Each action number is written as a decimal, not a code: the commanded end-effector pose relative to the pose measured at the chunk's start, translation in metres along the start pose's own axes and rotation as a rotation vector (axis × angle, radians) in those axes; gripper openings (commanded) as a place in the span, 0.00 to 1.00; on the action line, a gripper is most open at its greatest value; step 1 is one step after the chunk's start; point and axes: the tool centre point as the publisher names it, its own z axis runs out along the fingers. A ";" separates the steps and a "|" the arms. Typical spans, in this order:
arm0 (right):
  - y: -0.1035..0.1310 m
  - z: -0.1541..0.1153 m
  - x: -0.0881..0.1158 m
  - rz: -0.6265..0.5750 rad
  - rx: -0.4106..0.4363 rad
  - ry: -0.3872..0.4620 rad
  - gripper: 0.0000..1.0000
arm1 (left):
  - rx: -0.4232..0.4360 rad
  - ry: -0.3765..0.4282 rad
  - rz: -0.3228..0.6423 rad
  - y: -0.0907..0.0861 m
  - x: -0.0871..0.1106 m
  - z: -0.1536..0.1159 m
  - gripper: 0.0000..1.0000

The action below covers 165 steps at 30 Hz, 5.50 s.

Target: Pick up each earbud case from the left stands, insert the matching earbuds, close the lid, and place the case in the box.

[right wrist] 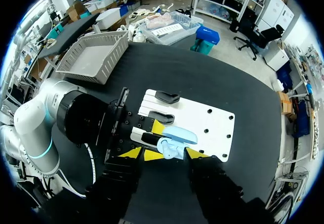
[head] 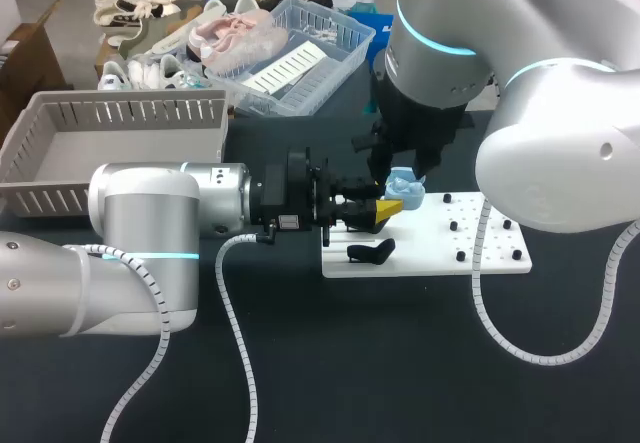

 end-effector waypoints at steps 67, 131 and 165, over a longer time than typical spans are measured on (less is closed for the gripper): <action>-0.076 0.021 -0.034 0.364 0.047 -0.072 1.00 | -0.001 0.000 0.000 0.000 0.000 0.000 0.00; -0.074 -0.025 0.025 -0.099 -0.127 -0.111 1.00 | -0.001 0.000 0.000 0.000 0.000 0.000 0.00; -0.077 -0.025 0.026 -0.123 -0.159 -0.119 1.00 | -0.464 0.284 -0.088 -0.005 -0.043 -0.140 0.00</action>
